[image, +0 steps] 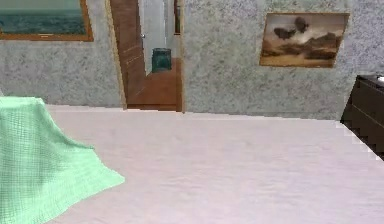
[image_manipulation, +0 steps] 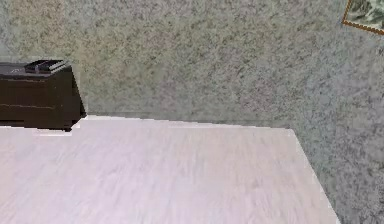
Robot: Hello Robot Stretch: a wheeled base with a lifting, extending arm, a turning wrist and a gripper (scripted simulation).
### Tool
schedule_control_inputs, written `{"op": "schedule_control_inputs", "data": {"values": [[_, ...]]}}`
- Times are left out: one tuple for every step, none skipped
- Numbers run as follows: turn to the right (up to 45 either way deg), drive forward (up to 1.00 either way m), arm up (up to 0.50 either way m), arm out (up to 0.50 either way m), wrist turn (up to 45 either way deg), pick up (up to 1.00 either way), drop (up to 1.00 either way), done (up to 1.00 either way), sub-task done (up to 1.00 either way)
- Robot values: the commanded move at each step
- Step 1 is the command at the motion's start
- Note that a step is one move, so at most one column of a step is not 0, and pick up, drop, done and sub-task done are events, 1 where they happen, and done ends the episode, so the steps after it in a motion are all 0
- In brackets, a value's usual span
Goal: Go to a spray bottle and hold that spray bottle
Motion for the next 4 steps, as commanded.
{"op": "schedule_control_inputs", "data": {"values": [[-6.0,0.0,0.0,0.0,0.0,0.0,0.0,0.0,0.0],[0.0,1.0,0.0,0.0,0.0,0.0,0.0,0.0,0.0],[0.0,1.0,0.0,0.0,0.0,0.0,0.0,0.0,0.0],[-3.0,0.0,0.0,0.0,0.0,0.0,0.0,0.0,0.0]]}}
